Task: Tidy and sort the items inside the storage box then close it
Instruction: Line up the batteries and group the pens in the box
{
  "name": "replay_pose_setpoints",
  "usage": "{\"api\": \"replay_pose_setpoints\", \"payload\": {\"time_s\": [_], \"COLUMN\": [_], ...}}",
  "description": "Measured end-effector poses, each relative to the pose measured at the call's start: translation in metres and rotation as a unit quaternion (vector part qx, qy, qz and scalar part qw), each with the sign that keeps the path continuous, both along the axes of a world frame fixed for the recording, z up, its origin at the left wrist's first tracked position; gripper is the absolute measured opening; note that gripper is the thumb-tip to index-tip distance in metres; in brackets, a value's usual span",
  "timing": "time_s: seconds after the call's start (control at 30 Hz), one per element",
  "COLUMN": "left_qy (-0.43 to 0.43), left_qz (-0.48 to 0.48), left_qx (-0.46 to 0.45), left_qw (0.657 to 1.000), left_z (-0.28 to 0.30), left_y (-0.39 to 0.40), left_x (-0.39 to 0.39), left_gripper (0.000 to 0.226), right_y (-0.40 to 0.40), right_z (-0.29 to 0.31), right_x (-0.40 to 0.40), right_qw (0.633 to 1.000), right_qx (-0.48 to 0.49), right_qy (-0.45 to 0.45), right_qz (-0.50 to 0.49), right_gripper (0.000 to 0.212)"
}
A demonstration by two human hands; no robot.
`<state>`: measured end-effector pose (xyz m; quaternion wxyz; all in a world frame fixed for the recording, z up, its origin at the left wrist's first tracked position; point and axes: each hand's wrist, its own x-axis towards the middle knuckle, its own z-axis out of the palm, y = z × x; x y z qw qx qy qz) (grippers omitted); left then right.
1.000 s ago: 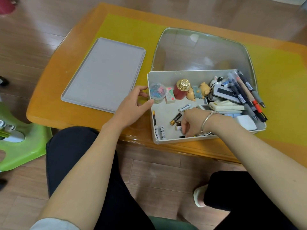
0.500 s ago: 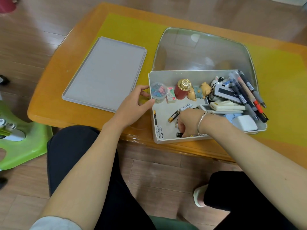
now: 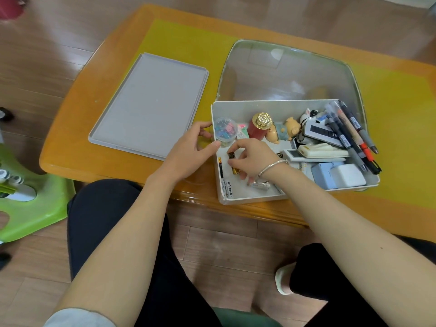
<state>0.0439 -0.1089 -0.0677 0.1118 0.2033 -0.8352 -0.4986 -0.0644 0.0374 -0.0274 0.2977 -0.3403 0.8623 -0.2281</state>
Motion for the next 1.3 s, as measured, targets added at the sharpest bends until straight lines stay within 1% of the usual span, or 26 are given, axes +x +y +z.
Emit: {"api": "replay_pose_setpoints", "payload": {"time_s": [0.1,0.27,0.43,0.6,0.7,0.8,0.97,1.07,1.17,1.3], "left_qy": [0.003,0.01,0.009,0.011,0.012,0.012,0.01,0.004,0.002,0.001], "left_qz": [-0.001,0.001,0.0,0.0,0.0,0.0,-0.003,-0.002,-0.001,-0.001], "left_qx": [0.0,-0.006,-0.009,-0.004,-0.005,-0.002,-0.001,0.002,0.006,0.01], "left_qw": [1.0,1.0,1.0,1.0,1.0,1.0,1.0,1.0,1.0,1.0], "left_z": [0.0,-0.004,-0.004,-0.004,-0.004,-0.004,-0.003,-0.002,-0.001,-0.001], "left_y": [0.0,-0.001,-0.001,-0.001,-0.001,0.0,0.0,0.0,0.001,0.001], "left_x": [0.0,-0.001,-0.001,-0.002,-0.002,-0.002,-0.002,-0.002,-0.002,-0.002], "left_gripper": [0.05,0.05,0.048,0.049,0.049,0.048,0.048,0.049,0.048,0.048], "right_y": [-0.005,-0.005,-0.007,-0.008,-0.008,-0.009,-0.003,0.007,0.016,0.02], "right_z": [-0.008,-0.011,-0.008,-0.005,-0.005,-0.005,-0.002,0.004,0.012,0.019], "right_x": [0.002,0.005,0.005,0.007,0.006,0.005,0.0,-0.008,-0.014,-0.015], "right_qw": [1.0,1.0,0.999,0.999,0.998,0.998,0.997,0.995,0.983,0.955], "right_qx": [0.004,0.014,0.022,0.028,0.031,0.037,0.03,0.024,0.075,0.185], "right_qy": [-0.012,-0.016,0.018,0.009,0.019,-0.004,-0.012,0.034,0.065,0.06], "right_qz": [-0.015,-0.004,0.013,0.035,0.048,0.057,0.071,0.092,0.153,0.224], "right_gripper": [0.019,0.023,0.024,0.026,0.037,0.044,0.041,0.024,0.019,0.019]}}
